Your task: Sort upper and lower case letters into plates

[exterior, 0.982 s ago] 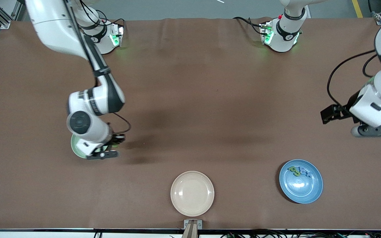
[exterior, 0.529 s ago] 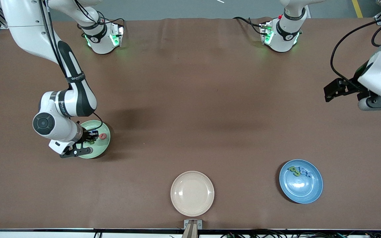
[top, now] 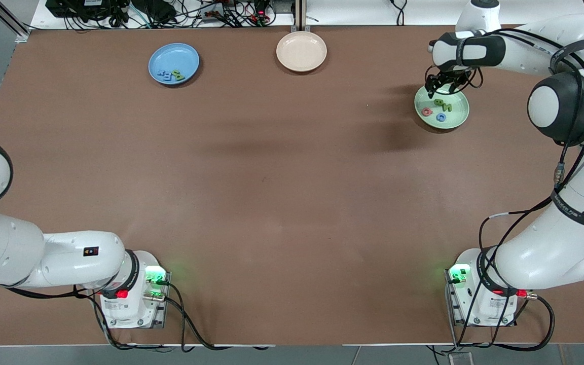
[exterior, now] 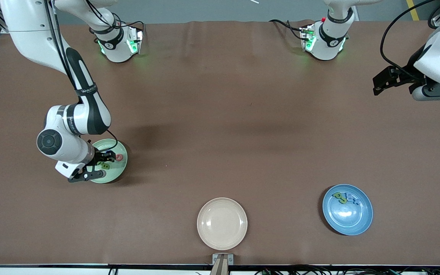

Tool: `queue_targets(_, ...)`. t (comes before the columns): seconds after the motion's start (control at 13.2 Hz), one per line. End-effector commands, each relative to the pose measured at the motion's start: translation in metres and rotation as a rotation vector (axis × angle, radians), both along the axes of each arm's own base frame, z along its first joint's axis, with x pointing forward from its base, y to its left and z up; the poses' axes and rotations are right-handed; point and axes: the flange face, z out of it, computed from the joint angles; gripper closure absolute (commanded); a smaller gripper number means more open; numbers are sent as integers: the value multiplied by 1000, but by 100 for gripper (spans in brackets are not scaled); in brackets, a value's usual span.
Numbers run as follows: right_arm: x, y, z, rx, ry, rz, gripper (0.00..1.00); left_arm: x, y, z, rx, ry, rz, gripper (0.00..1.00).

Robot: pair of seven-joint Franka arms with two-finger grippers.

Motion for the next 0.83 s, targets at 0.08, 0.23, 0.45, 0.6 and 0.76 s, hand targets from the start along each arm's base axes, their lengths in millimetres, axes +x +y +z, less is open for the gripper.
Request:
queue_targets(0.08, 8, -32, 81, 25, 58, -92, 0, -6, 1, -3, -12, -19, -6, 0)
queue_targets(0.23, 4, -40, 132, 25, 94, -140, 0, -6, 0, -2, -11, -22, -6, 0)
queue_targets(0.45, 7, -56, 204, 24, 96, -170, 0, -8, 4, 6, -2, -48, 6, 0)
queue_targets(0.6, 15, -56, 253, 13, 69, -169, 0, -10, 6, 9, 0, -52, 30, 0)
queue_targets(0.76, 14, -64, 285, 13, 61, -182, 0, -5, 7, 9, -3, -60, 30, 0)
